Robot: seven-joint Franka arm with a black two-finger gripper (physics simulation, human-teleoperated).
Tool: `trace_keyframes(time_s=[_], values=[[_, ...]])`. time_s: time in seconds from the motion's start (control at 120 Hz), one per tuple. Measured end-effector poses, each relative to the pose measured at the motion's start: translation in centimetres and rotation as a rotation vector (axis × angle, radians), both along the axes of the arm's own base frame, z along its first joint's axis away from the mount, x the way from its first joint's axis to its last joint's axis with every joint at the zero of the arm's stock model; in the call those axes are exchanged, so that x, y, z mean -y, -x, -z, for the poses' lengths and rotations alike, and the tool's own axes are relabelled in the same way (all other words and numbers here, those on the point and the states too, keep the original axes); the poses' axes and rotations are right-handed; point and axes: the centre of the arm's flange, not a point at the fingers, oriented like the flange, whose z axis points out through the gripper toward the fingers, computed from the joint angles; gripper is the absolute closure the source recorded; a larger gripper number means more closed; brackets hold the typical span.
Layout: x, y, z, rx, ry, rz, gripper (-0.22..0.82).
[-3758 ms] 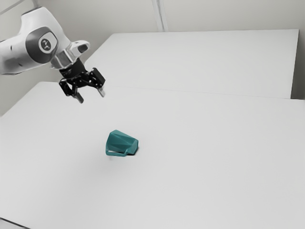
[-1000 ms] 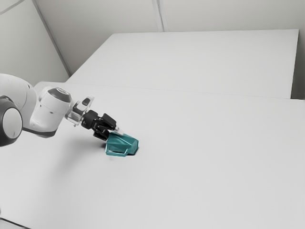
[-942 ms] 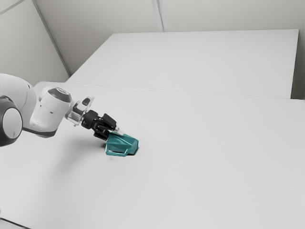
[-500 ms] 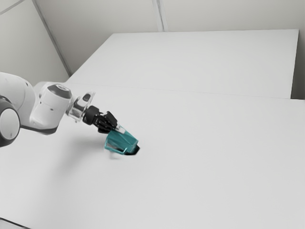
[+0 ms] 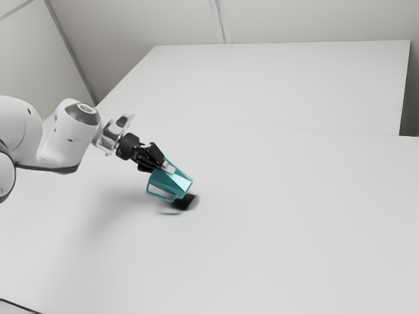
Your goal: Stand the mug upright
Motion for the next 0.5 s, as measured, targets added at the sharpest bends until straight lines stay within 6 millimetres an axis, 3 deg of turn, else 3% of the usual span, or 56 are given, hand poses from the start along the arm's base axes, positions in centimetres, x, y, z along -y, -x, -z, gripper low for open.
trace_keyframes(time_s=[0.258, 0.5], values=[[-0.3, -0.9, -2.8, 0.011, -0.175, 0.053, 0.75], [1.3, -2.1, -3.8, 0.008, -0.365, 0.127, 0.75]])
